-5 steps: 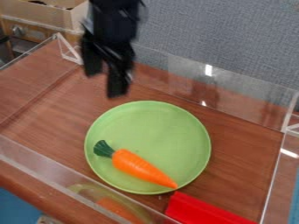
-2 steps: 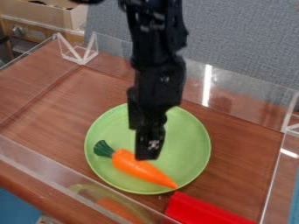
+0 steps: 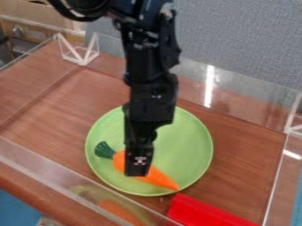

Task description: Move the carrot from the green plate to the table

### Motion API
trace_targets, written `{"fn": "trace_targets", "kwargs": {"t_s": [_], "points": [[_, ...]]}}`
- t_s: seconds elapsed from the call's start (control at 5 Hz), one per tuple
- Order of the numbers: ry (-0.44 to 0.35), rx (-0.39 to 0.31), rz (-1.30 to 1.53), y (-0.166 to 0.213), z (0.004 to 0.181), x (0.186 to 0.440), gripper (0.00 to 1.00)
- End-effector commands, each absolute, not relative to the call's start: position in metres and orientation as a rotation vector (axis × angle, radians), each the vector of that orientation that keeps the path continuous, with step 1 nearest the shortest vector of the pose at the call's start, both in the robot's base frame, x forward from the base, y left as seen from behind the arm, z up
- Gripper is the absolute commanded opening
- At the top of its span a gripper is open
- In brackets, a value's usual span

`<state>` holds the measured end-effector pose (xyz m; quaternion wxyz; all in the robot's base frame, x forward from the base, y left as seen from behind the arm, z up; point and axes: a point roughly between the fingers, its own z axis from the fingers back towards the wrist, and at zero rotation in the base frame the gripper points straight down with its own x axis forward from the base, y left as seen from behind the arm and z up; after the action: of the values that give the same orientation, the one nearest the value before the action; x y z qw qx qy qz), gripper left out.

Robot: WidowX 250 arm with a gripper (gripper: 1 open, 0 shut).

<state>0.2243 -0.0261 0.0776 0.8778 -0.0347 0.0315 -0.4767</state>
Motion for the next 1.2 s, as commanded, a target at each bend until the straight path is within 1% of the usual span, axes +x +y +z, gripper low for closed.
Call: {"fn": "trace_targets", "kwargs": {"t_s": [0.0, 0.4, 1.0], "points": [[0.049, -0.076, -0.999, -0.021, 0.082, 0.223, 1.00], [0.052, -0.089, -0.972, -0.016, 0.078, 0.228, 1.00], [0.057, -0.087, -1.114, -0.017, 0.078, 0.237, 1.00]]}}
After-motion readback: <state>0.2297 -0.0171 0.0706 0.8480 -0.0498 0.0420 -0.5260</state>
